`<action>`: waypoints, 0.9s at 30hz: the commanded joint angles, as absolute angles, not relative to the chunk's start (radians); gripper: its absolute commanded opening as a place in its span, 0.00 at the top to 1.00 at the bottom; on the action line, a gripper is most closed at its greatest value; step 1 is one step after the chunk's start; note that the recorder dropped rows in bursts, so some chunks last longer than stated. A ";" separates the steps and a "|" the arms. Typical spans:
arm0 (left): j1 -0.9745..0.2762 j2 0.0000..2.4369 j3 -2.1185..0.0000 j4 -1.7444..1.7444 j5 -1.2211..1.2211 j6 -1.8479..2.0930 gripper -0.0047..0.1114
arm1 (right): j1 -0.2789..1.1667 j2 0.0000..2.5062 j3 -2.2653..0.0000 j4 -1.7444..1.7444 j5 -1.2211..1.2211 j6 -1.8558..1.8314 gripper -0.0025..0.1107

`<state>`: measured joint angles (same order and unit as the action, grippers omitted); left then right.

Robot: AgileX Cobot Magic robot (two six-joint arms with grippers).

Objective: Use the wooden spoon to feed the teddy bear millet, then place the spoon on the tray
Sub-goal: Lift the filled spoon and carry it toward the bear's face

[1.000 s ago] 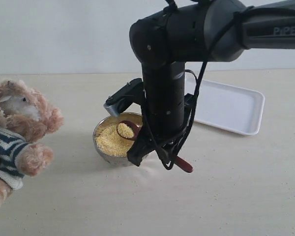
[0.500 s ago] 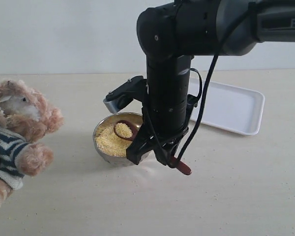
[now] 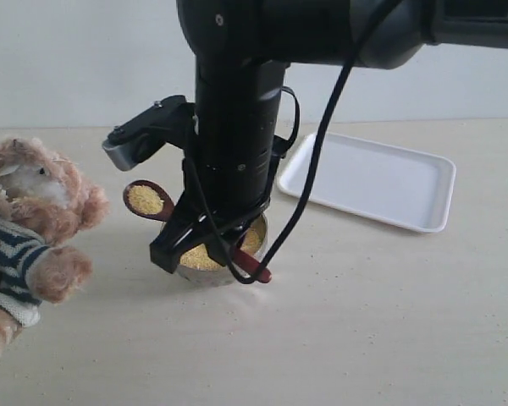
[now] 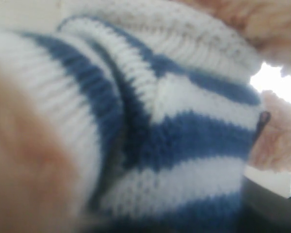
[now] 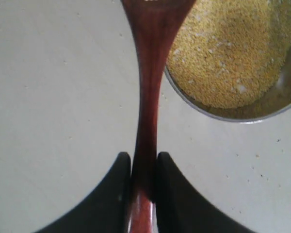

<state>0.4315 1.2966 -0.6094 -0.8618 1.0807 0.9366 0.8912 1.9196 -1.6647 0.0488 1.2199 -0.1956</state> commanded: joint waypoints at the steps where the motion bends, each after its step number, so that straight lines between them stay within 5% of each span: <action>1: 0.433 1.281 -0.613 -0.881 1.088 0.936 0.90 | 0.932 1.906 -1.708 0.058 1.221 -0.182 0.95; 27: 0.433 1.281 -0.613 -0.881 1.088 0.936 0.90 | 1.006 1.916 -1.845 0.056 1.221 -0.175 0.95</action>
